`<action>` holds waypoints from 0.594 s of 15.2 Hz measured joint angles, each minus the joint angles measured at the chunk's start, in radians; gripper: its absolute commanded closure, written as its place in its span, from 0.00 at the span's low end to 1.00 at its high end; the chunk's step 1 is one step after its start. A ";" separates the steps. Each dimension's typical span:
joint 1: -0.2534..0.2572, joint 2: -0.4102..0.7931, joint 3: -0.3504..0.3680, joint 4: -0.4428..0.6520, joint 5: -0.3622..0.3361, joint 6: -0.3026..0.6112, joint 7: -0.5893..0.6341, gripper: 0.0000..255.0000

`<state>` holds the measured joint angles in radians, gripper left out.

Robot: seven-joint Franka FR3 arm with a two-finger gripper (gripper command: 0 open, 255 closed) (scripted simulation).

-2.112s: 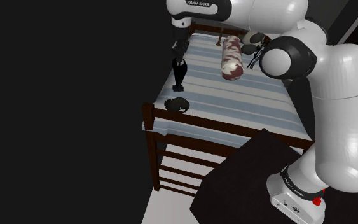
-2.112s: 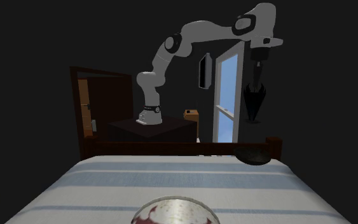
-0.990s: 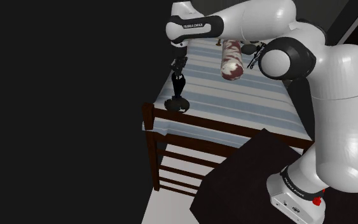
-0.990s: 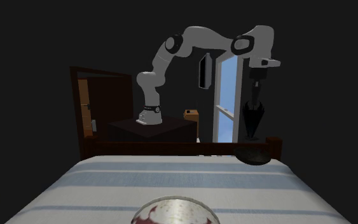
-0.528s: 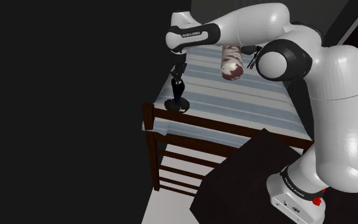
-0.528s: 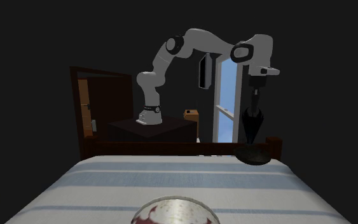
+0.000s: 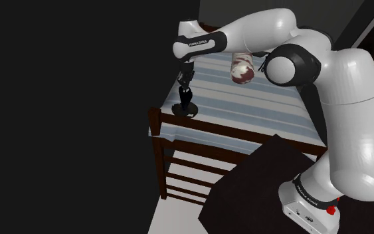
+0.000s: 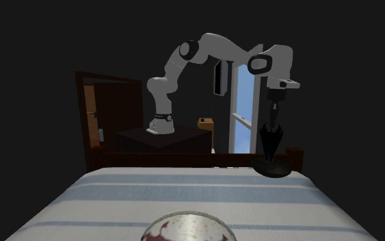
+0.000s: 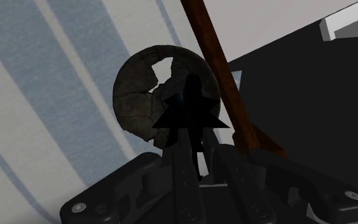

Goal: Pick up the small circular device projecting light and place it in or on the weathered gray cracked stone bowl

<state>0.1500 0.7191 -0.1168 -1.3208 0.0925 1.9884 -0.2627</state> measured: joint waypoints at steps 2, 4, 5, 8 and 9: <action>0.000 0.000 0.000 -0.001 0.000 0.001 0.000 1.00; 0.000 0.000 0.000 -0.001 0.000 0.002 0.000 0.00; 0.000 0.000 0.000 -0.001 0.000 0.002 0.000 0.00; 0.000 0.000 0.000 -0.001 0.000 0.002 0.000 0.00; 0.000 0.000 0.000 -0.001 0.000 0.002 0.000 0.00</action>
<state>0.1500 0.7192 -0.1168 -1.3219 0.0926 1.9902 -0.2628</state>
